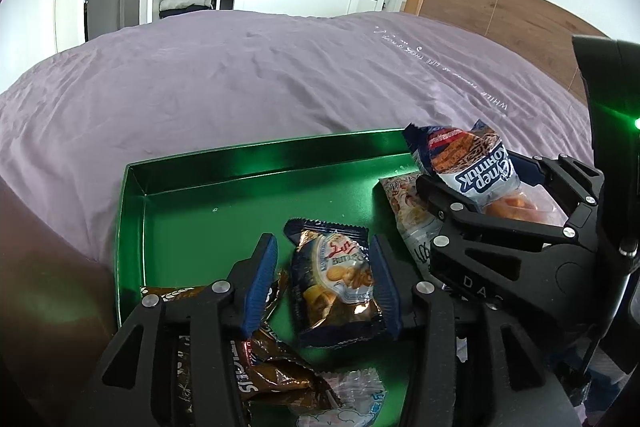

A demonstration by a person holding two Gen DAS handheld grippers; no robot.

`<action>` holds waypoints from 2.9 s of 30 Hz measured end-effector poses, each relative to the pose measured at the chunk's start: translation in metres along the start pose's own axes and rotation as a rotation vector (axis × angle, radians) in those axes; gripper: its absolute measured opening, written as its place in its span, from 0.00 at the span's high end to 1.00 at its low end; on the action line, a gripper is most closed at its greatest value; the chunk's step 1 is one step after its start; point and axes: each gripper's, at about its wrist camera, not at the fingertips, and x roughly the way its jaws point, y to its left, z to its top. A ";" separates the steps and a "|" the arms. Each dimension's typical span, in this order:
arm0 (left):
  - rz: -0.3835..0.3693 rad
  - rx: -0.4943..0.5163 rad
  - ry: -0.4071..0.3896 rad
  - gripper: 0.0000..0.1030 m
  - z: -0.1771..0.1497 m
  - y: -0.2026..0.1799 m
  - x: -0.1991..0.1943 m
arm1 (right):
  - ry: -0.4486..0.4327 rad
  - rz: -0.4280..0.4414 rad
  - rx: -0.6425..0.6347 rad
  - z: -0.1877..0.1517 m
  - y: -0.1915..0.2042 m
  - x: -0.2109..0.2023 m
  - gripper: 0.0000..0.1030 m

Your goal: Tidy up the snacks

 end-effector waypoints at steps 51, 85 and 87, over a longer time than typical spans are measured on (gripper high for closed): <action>-0.036 0.075 -0.179 0.26 -0.002 -0.026 -0.065 | -0.156 -0.197 0.053 0.017 -0.019 -0.113 0.00; 0.100 0.056 0.070 0.15 -0.157 0.009 -0.237 | -0.041 0.000 0.167 -0.138 0.054 -0.236 0.00; 0.125 0.046 0.069 0.09 -0.159 0.013 -0.240 | -0.041 0.008 0.178 -0.139 0.056 -0.233 0.00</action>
